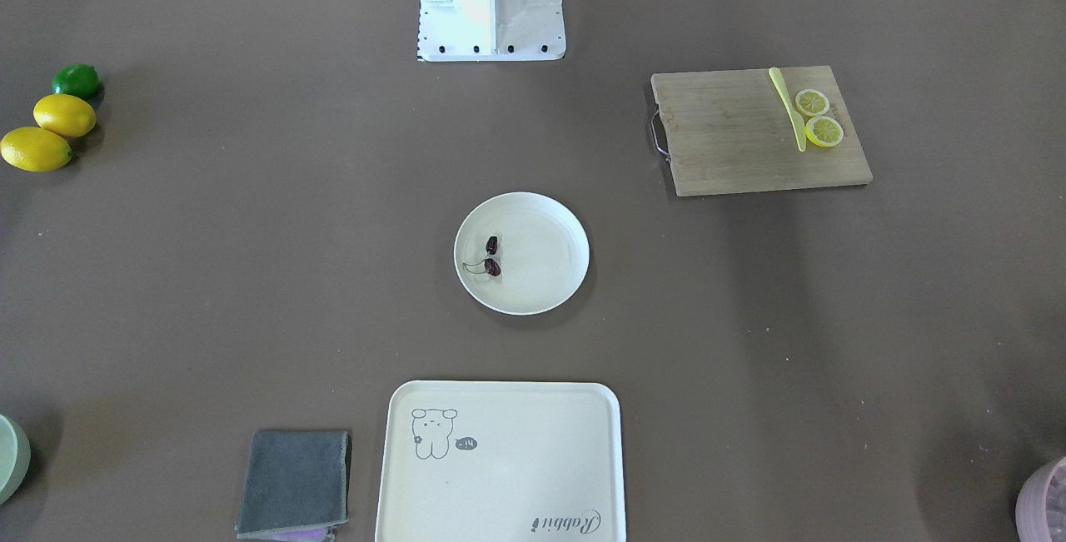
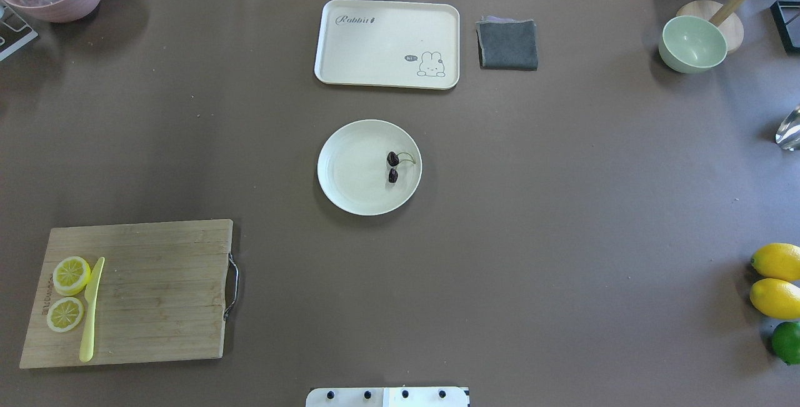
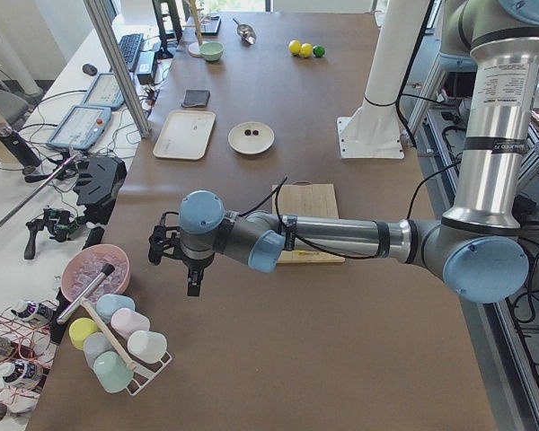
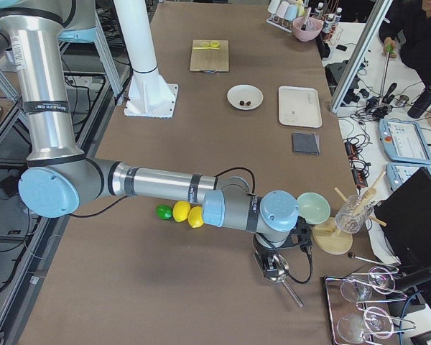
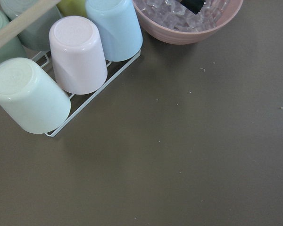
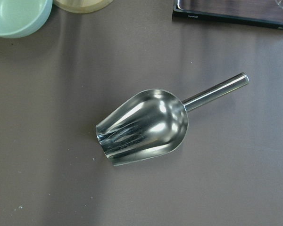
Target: Place red cherry on plate
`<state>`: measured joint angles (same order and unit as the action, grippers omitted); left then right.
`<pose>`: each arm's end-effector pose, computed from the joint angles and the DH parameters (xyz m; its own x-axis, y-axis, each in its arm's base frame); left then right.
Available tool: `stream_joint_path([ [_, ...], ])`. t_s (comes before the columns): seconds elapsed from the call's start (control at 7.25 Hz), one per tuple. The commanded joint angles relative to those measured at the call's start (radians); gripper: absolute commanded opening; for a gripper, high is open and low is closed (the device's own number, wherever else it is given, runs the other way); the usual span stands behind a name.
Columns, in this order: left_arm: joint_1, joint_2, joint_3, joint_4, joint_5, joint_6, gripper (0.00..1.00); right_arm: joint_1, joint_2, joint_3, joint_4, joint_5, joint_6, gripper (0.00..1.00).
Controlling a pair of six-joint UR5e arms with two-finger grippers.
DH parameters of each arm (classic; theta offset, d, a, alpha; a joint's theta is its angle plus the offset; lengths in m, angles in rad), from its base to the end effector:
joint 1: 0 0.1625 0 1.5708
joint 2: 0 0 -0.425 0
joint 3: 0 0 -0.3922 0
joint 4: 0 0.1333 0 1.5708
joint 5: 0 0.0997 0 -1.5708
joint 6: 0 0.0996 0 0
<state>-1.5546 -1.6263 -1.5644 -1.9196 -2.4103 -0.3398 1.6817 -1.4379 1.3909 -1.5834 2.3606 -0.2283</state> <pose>-0.0505 -0.5339 0.5903 0.6301 -0.0251 -0.7761 0.2069 0.9688 0.1366 0.1223 -0.5332 0.6781 0.7020 -0.1077 0.7040 0.0497 0.9935 0.1024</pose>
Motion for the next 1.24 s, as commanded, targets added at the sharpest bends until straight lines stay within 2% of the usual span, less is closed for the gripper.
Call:
stream_joint_path([
  [0.0, -0.002, 0.075, -0.04, -0.001, 0.029, 0.007, 0.98, -0.071, 0.014, 0.013, 0.008, -0.009, 0.128, 1.0],
  [0.28, -0.002, 0.085, -0.043, 0.002, 0.04, 0.005, 0.98, -0.105, 0.033, 0.014, 0.01, -0.012, 0.152, 1.0],
  [1.1, 0.002, 0.079, -0.032, 0.004, 0.077, 0.004, 0.98, -0.109, 0.033, 0.025, 0.01, -0.009, 0.152, 1.0],
])
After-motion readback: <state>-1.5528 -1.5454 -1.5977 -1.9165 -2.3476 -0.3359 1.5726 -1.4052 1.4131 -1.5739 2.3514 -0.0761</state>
